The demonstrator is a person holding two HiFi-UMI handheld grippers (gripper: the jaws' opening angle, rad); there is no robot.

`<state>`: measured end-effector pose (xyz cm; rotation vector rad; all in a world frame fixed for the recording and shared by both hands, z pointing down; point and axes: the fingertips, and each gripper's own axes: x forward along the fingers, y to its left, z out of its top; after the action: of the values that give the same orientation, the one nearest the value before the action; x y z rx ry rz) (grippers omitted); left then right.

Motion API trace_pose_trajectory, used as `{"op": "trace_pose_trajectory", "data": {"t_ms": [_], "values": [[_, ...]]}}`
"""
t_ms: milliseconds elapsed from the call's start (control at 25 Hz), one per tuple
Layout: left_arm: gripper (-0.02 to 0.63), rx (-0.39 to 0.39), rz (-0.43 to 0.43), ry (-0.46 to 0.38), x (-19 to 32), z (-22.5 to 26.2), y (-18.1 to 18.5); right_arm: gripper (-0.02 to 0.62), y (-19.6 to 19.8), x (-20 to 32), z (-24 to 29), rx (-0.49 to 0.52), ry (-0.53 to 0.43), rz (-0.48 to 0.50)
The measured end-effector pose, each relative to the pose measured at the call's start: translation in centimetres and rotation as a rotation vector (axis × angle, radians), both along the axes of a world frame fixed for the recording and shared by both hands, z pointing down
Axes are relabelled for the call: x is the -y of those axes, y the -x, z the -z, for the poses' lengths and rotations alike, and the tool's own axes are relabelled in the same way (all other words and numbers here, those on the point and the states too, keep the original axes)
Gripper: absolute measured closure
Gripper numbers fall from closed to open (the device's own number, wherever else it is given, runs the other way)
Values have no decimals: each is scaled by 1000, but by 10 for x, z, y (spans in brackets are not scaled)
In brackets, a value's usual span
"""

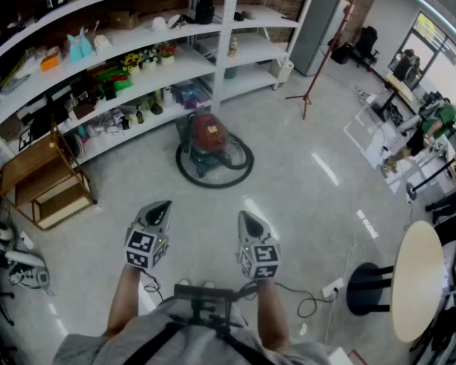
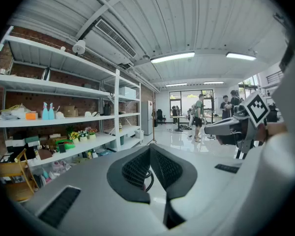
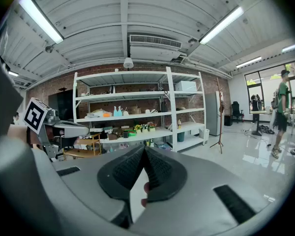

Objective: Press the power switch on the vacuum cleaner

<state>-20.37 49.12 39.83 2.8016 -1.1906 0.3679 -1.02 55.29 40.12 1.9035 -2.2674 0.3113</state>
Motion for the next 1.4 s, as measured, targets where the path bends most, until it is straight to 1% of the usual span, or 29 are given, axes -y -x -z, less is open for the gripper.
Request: {"op": "trace_pose_trajectory", "data": {"t_ms": [320, 560, 840, 1120, 1400], "values": [[598, 5, 2, 10, 5, -3, -5, 583, -7, 3, 0, 50, 3, -17], [598, -8, 10, 4, 11, -2, -15, 583, -15, 9, -1, 48, 9, -8], [598, -6, 15, -8, 11, -2, -40, 584, -42, 15, -7, 46, 7, 6], [598, 7, 42, -10, 17, -3, -49, 583, -50, 26, -5, 52, -15, 38], [598, 16, 48, -9, 31, -4, -56, 583, -60, 40, -10, 57, 6, 39]]}}
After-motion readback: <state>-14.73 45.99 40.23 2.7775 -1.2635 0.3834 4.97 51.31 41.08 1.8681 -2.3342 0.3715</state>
